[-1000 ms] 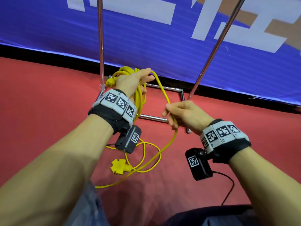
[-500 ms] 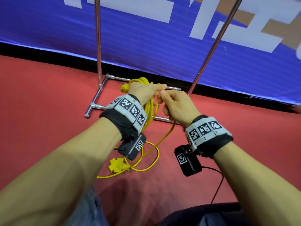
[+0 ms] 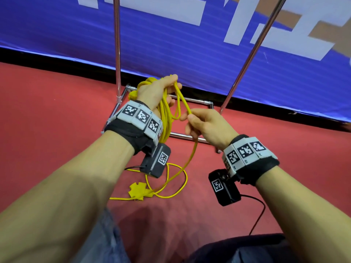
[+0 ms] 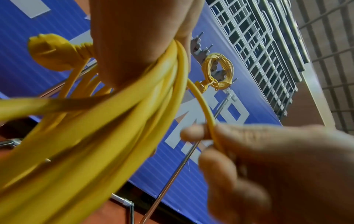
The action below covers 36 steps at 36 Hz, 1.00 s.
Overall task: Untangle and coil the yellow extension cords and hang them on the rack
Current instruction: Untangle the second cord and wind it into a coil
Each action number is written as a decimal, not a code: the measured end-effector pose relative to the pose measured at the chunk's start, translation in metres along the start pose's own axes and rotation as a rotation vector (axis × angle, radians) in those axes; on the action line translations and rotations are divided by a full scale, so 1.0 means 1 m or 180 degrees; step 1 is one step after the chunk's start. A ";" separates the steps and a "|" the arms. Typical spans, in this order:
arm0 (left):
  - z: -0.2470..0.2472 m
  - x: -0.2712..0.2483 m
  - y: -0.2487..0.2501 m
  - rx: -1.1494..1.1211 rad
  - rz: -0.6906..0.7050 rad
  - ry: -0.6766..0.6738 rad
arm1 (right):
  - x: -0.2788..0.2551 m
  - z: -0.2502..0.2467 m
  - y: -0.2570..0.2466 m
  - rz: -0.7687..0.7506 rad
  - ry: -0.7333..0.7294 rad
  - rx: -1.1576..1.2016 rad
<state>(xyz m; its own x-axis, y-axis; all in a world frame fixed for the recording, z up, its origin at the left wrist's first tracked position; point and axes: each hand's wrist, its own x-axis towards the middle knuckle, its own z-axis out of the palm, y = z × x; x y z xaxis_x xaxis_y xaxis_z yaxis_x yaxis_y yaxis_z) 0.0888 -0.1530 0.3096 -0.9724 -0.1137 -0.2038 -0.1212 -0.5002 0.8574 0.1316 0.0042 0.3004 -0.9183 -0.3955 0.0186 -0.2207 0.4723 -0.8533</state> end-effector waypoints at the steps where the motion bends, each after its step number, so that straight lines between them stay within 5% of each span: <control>1: 0.001 -0.002 -0.002 0.0123 -0.0032 -0.0045 | 0.001 0.000 -0.004 -0.0048 0.0050 -0.0020; 9: 0.004 -0.013 -0.014 0.0424 -0.0328 -0.0359 | 0.016 0.001 -0.017 0.0023 0.0568 0.0067; 16: 0.002 -0.006 0.001 -0.0207 -0.0071 0.0013 | -0.004 0.006 0.001 0.0755 -0.0458 0.0488; 21: -0.006 0.002 0.006 -0.0370 0.0077 0.0219 | -0.009 -0.001 0.004 0.0410 -0.0253 0.0352; 29: -0.002 -0.007 -0.006 0.0318 -0.0047 -0.0317 | 0.012 -0.004 -0.012 -0.0045 0.0249 0.0141; 33: 0.004 -0.012 -0.013 0.0470 -0.0095 -0.0449 | 0.014 -0.002 -0.015 0.0048 0.0313 0.0132; 36: 0.004 -0.008 -0.007 0.0121 -0.0096 -0.0277 | 0.003 -0.001 -0.009 0.0439 -0.0077 0.0441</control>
<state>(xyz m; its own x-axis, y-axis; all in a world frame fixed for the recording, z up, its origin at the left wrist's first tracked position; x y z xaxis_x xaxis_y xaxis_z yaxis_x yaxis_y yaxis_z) 0.0965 -0.1455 0.3070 -0.9816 -0.0231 -0.1894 -0.1566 -0.4691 0.8691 0.1307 -0.0005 0.3091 -0.9282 -0.3541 -0.1146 -0.0444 0.4111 -0.9105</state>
